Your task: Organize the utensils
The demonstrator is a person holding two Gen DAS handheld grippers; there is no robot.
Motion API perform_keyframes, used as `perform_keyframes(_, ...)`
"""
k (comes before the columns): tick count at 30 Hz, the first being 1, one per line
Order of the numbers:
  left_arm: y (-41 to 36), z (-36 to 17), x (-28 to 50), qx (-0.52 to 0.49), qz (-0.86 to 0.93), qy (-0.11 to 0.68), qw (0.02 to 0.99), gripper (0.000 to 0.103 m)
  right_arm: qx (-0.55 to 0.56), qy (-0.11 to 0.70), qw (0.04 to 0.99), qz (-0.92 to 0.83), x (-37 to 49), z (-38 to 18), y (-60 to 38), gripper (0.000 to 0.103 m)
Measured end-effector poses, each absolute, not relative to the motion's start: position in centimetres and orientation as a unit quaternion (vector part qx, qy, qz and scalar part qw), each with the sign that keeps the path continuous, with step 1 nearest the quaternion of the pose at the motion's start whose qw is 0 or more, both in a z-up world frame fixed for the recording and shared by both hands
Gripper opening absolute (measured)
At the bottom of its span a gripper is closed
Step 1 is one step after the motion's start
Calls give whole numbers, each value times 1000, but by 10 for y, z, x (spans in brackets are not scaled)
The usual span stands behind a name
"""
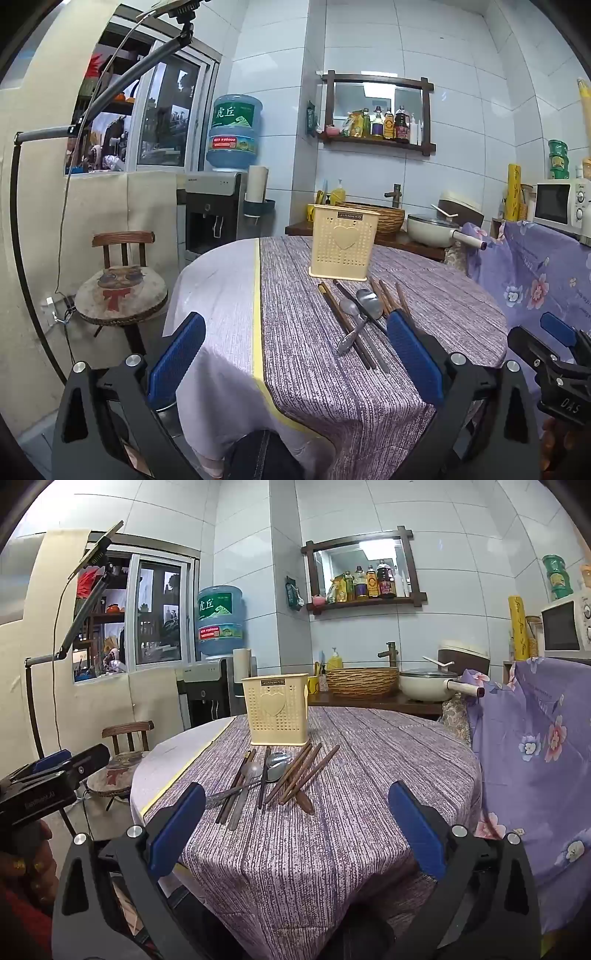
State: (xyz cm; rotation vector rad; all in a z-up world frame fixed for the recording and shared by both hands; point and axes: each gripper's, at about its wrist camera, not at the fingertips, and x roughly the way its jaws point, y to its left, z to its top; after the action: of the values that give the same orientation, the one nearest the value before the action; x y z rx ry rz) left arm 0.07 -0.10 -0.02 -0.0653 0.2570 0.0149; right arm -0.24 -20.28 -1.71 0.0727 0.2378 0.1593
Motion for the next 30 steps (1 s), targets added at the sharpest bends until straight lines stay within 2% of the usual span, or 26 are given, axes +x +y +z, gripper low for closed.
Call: perform_keyframes(30,3,3,-1,-36,11,123,992,98,36,121,989,81,-3,-17,-203,98)
